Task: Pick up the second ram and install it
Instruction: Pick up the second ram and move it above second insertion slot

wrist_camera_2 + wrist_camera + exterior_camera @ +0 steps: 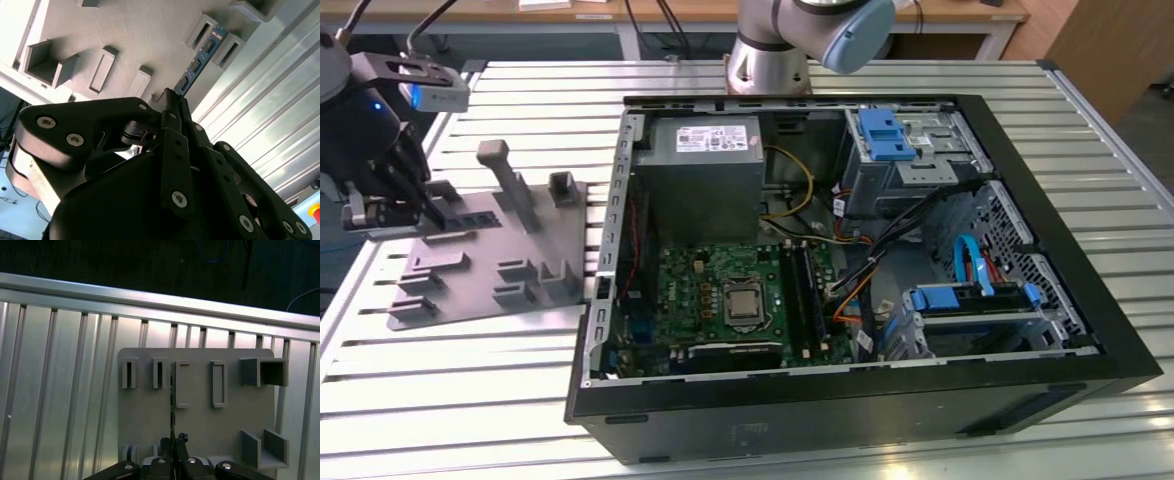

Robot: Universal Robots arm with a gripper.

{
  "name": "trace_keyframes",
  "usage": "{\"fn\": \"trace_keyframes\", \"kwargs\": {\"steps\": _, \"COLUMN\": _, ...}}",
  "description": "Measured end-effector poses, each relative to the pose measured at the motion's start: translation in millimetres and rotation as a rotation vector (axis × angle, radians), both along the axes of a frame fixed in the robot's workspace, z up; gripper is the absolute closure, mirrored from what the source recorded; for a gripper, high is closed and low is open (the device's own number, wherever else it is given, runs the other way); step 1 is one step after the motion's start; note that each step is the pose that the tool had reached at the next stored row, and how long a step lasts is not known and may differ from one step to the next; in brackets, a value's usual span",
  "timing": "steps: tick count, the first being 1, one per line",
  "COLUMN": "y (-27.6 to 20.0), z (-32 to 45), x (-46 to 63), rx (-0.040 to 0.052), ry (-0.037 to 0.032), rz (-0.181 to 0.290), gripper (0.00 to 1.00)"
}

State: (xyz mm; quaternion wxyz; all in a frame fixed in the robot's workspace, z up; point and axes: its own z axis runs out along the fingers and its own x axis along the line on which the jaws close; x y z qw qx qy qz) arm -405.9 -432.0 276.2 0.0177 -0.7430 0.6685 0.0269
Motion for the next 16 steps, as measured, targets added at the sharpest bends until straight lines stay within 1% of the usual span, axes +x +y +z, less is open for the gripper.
{"fn": "trace_keyframes", "kwargs": {"steps": 16, "y": 0.0, "z": 16.6, "x": 0.0, "rx": 0.0019, "ry": 0.0, "rz": 0.0, "gripper": 0.86}}
